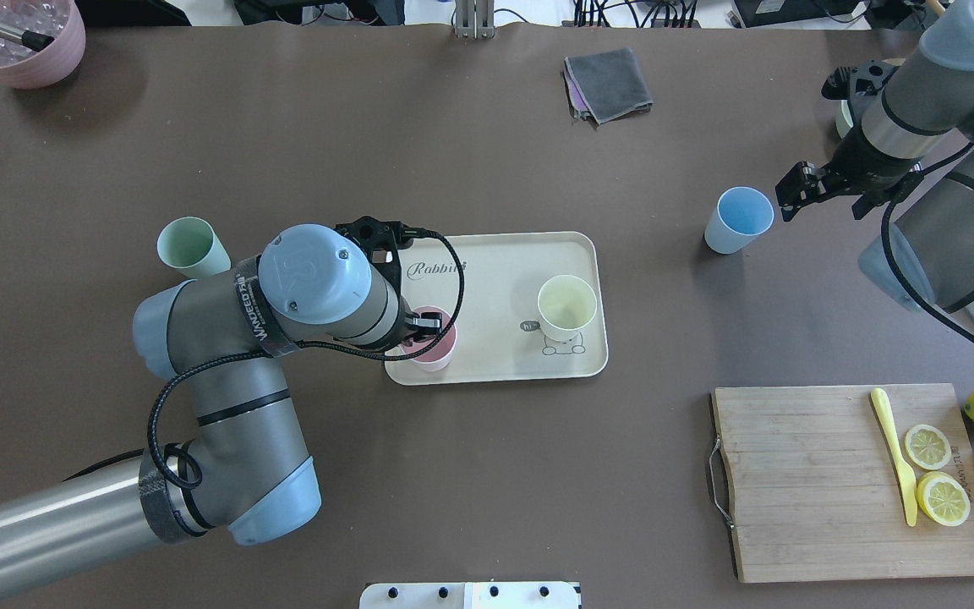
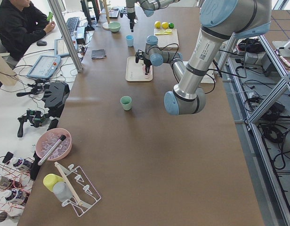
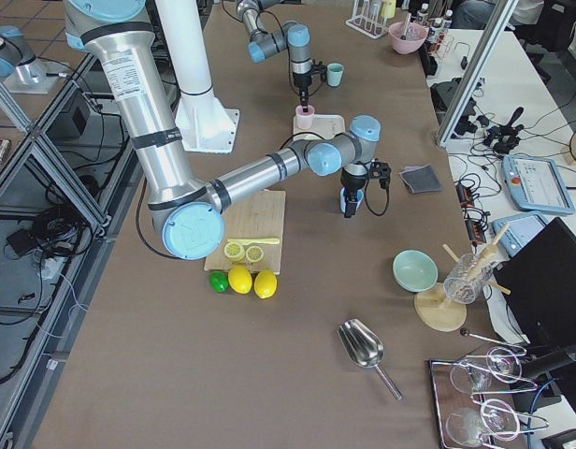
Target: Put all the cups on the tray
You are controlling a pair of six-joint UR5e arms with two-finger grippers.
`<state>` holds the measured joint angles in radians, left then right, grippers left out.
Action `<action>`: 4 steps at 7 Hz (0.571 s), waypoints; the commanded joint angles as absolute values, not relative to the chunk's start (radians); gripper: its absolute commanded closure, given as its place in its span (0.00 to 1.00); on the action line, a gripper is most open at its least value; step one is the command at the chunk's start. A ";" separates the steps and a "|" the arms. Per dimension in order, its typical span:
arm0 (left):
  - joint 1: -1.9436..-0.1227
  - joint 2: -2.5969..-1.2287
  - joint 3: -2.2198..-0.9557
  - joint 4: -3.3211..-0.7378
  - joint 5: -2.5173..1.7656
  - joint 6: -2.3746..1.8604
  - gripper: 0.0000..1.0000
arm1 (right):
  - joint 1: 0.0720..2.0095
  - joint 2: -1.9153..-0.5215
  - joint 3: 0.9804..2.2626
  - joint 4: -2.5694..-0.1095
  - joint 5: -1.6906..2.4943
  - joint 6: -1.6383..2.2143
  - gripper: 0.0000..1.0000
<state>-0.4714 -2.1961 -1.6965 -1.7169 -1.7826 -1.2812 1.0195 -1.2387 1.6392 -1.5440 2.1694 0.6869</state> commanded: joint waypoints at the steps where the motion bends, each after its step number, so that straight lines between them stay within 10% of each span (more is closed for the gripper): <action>1: -0.471 -2.195 -1.700 -1.718 -1.758 -1.279 0.07 | 1.019 -1.207 1.576 -1.464 2.172 0.696 0.00; 4: -0.474 -2.195 -1.703 -1.718 -1.747 -1.278 0.03 | 1.000 -1.195 1.479 -1.361 2.171 0.699 0.00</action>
